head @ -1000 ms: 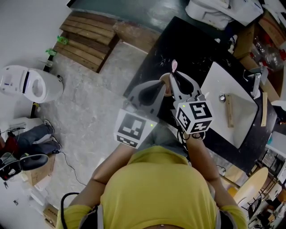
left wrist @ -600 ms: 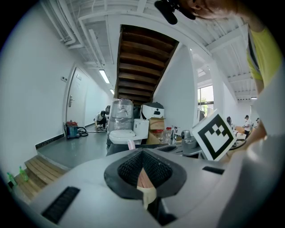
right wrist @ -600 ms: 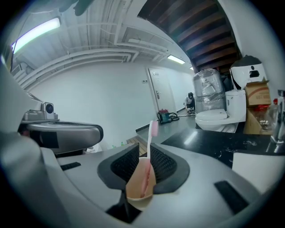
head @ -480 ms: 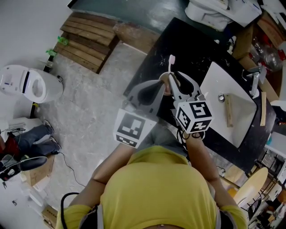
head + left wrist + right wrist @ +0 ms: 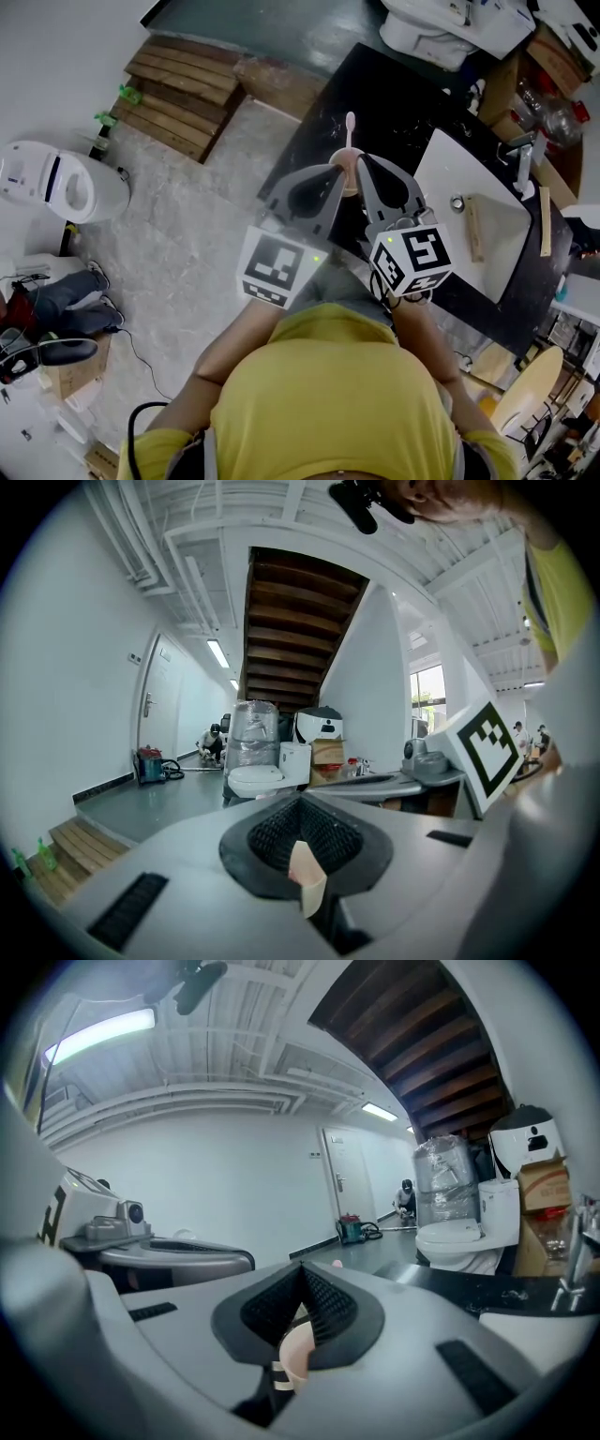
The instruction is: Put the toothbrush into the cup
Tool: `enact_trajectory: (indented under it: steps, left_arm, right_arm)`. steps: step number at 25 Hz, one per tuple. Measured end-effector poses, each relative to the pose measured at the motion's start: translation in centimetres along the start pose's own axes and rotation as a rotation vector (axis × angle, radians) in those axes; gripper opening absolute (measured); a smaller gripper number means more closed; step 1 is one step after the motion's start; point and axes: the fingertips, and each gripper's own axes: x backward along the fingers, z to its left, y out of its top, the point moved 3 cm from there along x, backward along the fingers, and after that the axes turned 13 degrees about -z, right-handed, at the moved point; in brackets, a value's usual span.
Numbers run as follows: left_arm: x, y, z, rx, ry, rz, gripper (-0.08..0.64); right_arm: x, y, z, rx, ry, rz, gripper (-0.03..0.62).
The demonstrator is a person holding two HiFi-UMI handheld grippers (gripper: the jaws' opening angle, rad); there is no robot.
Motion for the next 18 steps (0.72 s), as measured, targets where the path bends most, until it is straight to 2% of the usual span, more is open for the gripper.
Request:
enact_trajectory:
  steps: [8, 18]
  left_arm:
    - [1.1, 2.8, -1.4, -0.023, -0.018, -0.076, 0.009]
    - [3.0, 4.9, -2.9, -0.047, -0.029, -0.123, 0.009]
  right_arm:
    - [2.5, 3.9, 2.9, 0.064, 0.025, -0.079, 0.018]
    - [5.3, 6.0, 5.0, 0.121, 0.022, -0.131, 0.017]
